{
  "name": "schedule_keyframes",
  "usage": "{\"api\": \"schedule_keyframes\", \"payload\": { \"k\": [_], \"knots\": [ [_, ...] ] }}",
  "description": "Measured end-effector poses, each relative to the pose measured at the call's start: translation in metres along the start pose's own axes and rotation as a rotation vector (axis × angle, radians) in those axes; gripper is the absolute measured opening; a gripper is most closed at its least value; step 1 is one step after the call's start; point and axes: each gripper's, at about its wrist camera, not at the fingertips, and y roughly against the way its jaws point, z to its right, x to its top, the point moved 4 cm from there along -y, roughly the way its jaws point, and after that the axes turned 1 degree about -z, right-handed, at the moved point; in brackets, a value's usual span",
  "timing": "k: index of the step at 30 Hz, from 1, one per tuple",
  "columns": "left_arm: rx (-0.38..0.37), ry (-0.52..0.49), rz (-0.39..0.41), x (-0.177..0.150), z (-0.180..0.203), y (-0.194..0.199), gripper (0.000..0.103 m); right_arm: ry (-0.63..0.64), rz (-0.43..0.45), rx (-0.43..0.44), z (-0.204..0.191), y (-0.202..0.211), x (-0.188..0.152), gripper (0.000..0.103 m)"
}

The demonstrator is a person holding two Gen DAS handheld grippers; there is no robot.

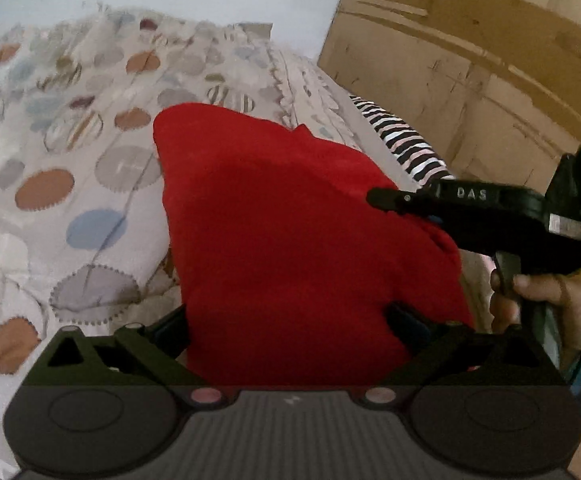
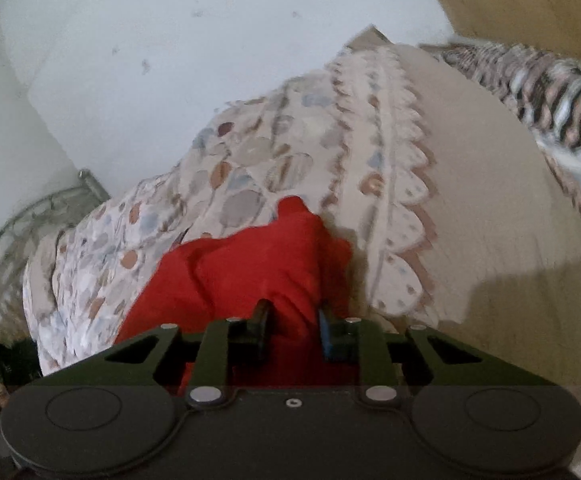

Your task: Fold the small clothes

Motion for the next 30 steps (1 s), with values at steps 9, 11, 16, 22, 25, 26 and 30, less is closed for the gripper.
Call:
{"api": "schedule_keyframes", "payload": {
  "k": [9, 11, 16, 22, 25, 26, 30],
  "knots": [
    [-0.123, 0.296, -0.051, 0.005, -0.046, -0.012, 0.103, 0.088, 0.064, -0.043, -0.023, 0.030, 0.006, 0.077],
    [-0.111, 0.294, -0.044, 0.004, -0.044, -0.014, 0.103, 0.105, 0.056, -0.034, -0.027, 0.033, 0.008, 0.082],
    [-0.094, 0.280, -0.024, 0.003, -0.042, -0.010, 0.103, 0.181, 0.003, -0.115, -0.035, 0.020, 0.006, 0.094],
    [-0.041, 0.238, 0.037, 0.010, -0.031, 0.012, 0.102, 0.147, 0.030, -0.237, -0.009, 0.001, 0.002, 0.102],
    [-0.011, 0.169, 0.038, 0.012, -0.020, 0.009, 0.103, 0.183, 0.072, -0.276, -0.004, -0.004, 0.006, 0.102],
    [0.000, 0.152, 0.035, 0.011, -0.017, 0.007, 0.103, 0.193, 0.071, -0.278, -0.004, -0.006, 0.007, 0.102],
    [0.058, 0.095, 0.012, 0.010, -0.004, -0.006, 0.103, 0.247, 0.066, -0.300, -0.004, -0.016, 0.005, 0.102]
  ]
}}
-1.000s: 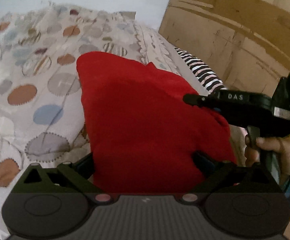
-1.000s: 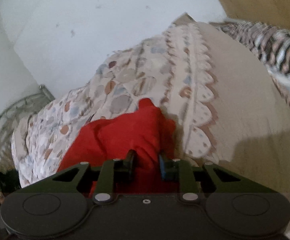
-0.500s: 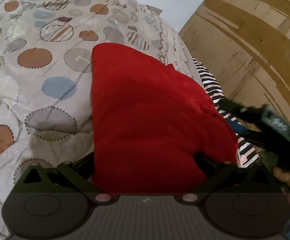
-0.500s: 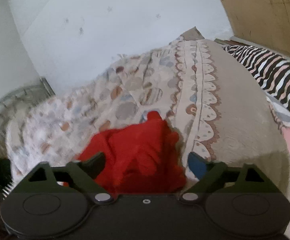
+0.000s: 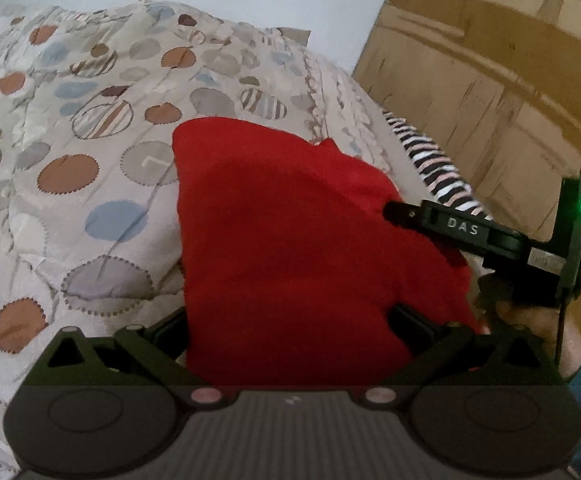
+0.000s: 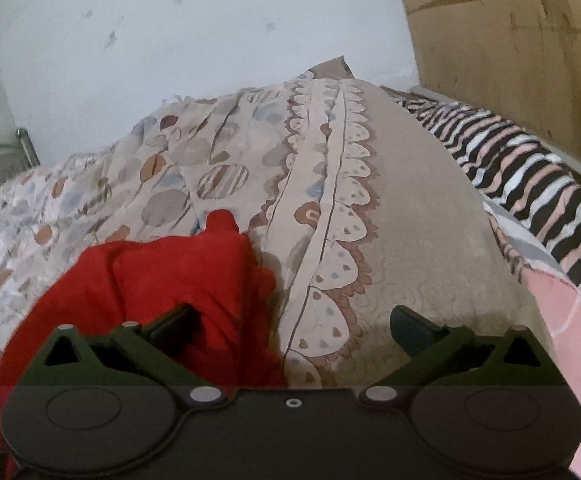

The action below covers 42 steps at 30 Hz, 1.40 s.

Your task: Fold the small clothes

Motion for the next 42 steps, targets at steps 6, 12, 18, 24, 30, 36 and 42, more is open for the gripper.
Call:
{"api": "schedule_keyframes", "payload": {
  "k": [6, 12, 18, 24, 30, 36, 42],
  "knots": [
    [0.012, -0.030, 0.022, -0.004, 0.005, -0.003, 0.103, -0.002, -0.002, -0.002, 0.004, -0.007, -0.002, 0.102],
    [-0.019, 0.015, 0.007, -0.004, -0.006, -0.002, 0.103, 0.003, 0.068, 0.095, -0.007, 0.012, 0.015, 0.102],
    [0.005, 0.005, 0.024, -0.006, -0.001, -0.001, 0.103, 0.004, -0.032, 0.137, -0.006, -0.014, 0.020, 0.102],
    [-0.004, 0.008, 0.026, -0.006, -0.003, -0.001, 0.103, -0.114, -0.011, 0.263, 0.019, -0.036, -0.006, 0.103],
    [-0.043, 0.099, 0.032, 0.002, -0.011, 0.010, 0.103, -0.098, 0.008, 0.256, 0.018, -0.035, -0.007, 0.103],
    [-0.047, 0.124, 0.108, 0.001, -0.013, 0.017, 0.103, -0.101, 0.021, 0.259, 0.019, -0.036, -0.008, 0.103],
    [-0.003, 0.021, 0.096, -0.004, -0.003, 0.010, 0.103, -0.104, 0.032, 0.262, 0.020, -0.034, -0.010, 0.103]
  ]
}}
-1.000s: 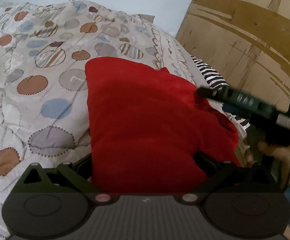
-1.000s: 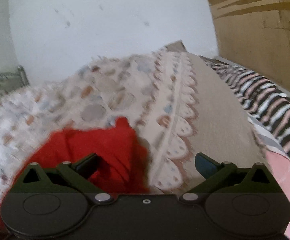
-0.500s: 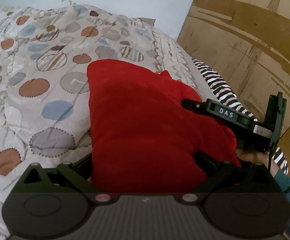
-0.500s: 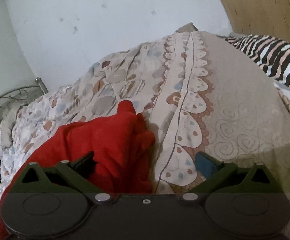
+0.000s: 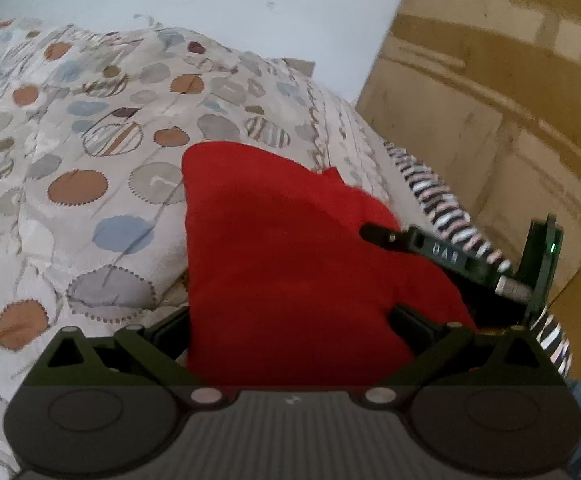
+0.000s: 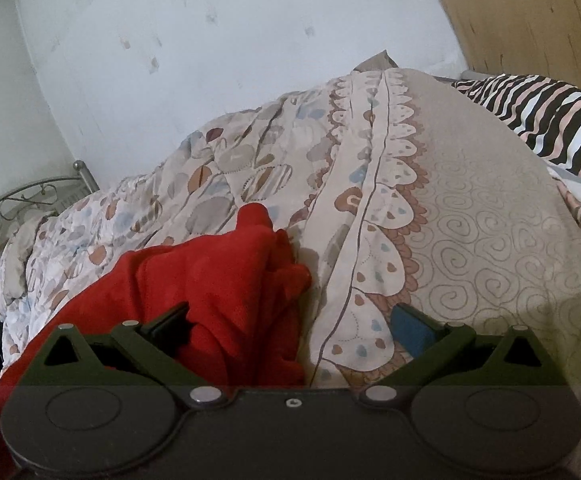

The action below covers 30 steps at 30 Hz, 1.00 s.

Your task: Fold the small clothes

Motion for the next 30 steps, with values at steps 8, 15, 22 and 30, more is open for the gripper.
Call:
{"api": "schedule_keyframes", "payload": {
  "k": [8, 15, 22, 30],
  "knots": [
    [0.001, -0.018, -0.019, -0.001, -0.002, -0.002, 0.103, -0.015, -0.010, 0.023, -0.009, 0.011, 0.014, 0.103],
    [-0.002, -0.012, -0.022, -0.001, -0.003, -0.003, 0.103, 0.005, -0.097, 0.121, -0.021, -0.002, 0.019, 0.102],
    [-0.030, 0.017, -0.026, 0.002, -0.007, 0.001, 0.103, 0.036, -0.112, 0.101, -0.018, -0.015, 0.003, 0.102],
    [-0.116, 0.202, 0.194, 0.020, -0.050, 0.040, 0.102, 0.052, -0.087, 0.109, -0.016, -0.014, 0.000, 0.102]
  ]
}}
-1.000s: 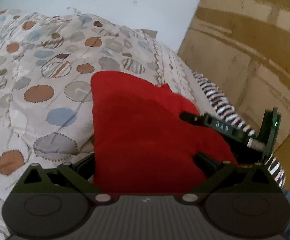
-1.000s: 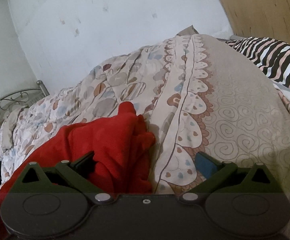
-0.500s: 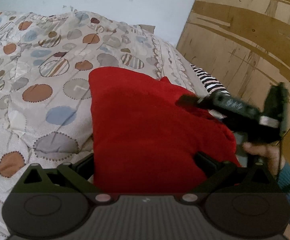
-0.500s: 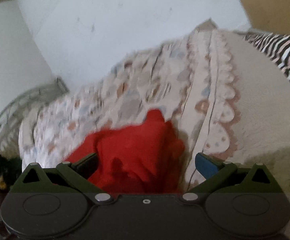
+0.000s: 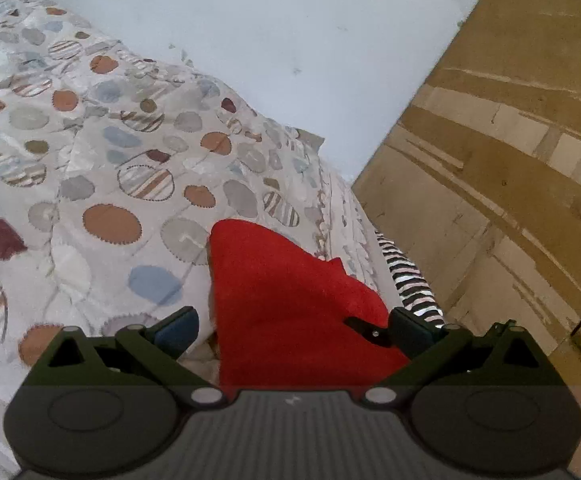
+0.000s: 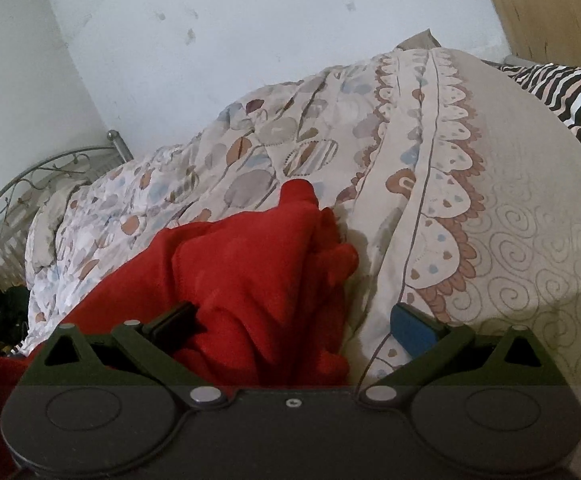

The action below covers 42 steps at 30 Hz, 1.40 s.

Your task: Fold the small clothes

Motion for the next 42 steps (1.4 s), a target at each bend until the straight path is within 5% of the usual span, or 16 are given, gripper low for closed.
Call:
{"api": "schedule_keyframes", "payload": {
  "k": [5, 6, 9, 12, 16, 21, 31, 42],
  "knots": [
    [-0.097, -0.015, -0.224, -0.008, 0.005, -0.037, 0.102, -0.002, 0.000, 0.001, 0.000, 0.000, 0.000, 0.102],
    [-0.064, -0.041, -0.246, -0.011, 0.006, -0.043, 0.103, -0.002, -0.003, 0.000, 0.001, 0.000, 0.000, 0.102],
    [-0.072, -0.051, -0.261, -0.015, 0.002, -0.049, 0.103, 0.015, -0.017, -0.015, -0.004, 0.001, 0.003, 0.100],
    [-0.106, 0.008, -0.317, -0.016, -0.007, -0.057, 0.103, 0.035, -0.034, 0.018, -0.014, 0.005, 0.006, 0.088],
    [-0.140, 0.085, -0.363, -0.022, -0.021, -0.066, 0.103, -0.029, -0.078, 0.043, -0.013, -0.003, 0.006, 0.089],
    [-0.095, 0.071, -0.412, -0.019, -0.014, -0.073, 0.103, -0.058, -0.084, 0.026, -0.014, -0.003, 0.006, 0.081],
    [-0.060, -0.020, -0.387, -0.014, 0.002, -0.050, 0.089, -0.097, -0.049, 0.019, -0.037, 0.026, 0.018, 0.043],
    [-0.081, 0.106, -0.322, -0.008, -0.020, -0.007, 0.078, 0.090, 0.006, 0.137, -0.138, 0.052, 0.043, 0.041]
  ]
}}
